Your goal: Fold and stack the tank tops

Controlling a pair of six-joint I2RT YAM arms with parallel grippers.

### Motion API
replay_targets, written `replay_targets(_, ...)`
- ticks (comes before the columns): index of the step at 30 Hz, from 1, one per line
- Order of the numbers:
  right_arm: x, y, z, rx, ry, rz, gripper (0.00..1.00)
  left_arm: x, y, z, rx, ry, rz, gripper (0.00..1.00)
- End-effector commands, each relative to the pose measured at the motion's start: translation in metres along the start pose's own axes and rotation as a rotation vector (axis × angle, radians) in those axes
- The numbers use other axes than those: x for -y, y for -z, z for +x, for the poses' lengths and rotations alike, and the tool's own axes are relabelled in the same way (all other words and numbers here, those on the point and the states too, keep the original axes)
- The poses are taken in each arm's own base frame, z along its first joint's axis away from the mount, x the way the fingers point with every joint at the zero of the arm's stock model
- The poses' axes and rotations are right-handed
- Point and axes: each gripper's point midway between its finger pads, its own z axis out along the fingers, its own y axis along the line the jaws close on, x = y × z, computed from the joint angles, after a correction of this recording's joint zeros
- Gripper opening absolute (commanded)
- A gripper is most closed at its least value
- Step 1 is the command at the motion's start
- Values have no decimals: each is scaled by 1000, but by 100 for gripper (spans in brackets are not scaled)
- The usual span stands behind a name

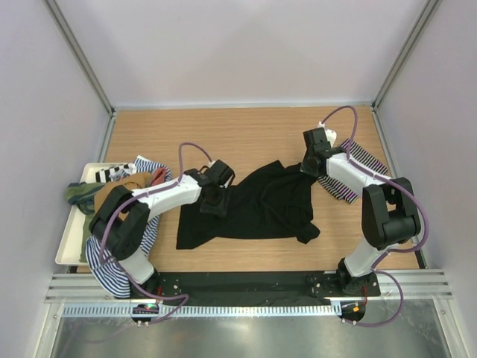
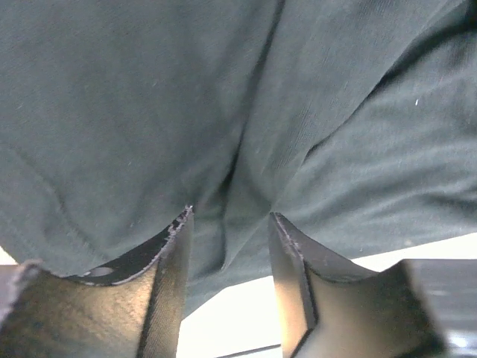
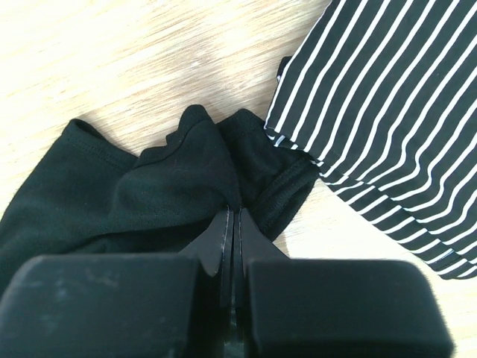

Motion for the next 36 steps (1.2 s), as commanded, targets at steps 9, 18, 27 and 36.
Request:
replay_targets(9, -7, 11, -22, 73, -29, -47, 1, -30, 34, 12, 130, 105, -45, 42)
replay_targets(18, -8, 12, -22, 73, -33, -61, 1, -64, 40, 20, 253, 414, 10, 35)
replay_targets(27, -9, 13, -20, 71, -42, -78, 1, -72, 26, 30, 197, 469, 35, 37)
replay_targets(36, -5, 15, -21, 74, -55, -85, 1, -70, 12, 47, 154, 502, 54, 32)
